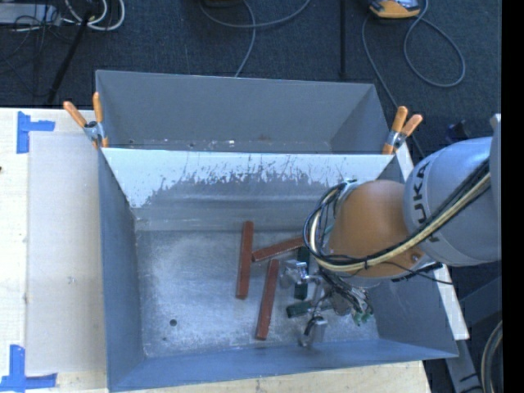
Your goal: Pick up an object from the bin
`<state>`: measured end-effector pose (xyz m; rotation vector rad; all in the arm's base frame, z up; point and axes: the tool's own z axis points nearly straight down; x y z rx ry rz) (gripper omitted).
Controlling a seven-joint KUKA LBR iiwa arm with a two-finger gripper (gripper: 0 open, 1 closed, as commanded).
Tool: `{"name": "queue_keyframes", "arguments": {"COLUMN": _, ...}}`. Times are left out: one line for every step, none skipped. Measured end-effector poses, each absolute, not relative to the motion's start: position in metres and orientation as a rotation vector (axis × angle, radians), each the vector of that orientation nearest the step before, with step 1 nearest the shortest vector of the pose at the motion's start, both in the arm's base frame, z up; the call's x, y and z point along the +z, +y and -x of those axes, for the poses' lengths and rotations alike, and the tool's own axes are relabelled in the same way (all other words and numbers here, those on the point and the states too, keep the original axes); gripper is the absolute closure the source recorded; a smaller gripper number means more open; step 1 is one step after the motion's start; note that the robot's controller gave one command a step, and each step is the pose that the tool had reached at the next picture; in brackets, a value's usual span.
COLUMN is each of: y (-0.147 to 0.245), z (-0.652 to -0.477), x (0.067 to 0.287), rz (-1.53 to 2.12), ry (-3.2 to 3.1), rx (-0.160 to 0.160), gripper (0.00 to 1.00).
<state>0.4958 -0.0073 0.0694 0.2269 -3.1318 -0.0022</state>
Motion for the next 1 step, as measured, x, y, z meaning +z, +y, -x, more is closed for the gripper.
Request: {"name": "queue_keyframes", "arguments": {"y": -0.1172, "z": -0.5153, "x": 0.0698, "rz": -0.103, "ry": -3.142, "rx": 0.006, "gripper": 0.00}}
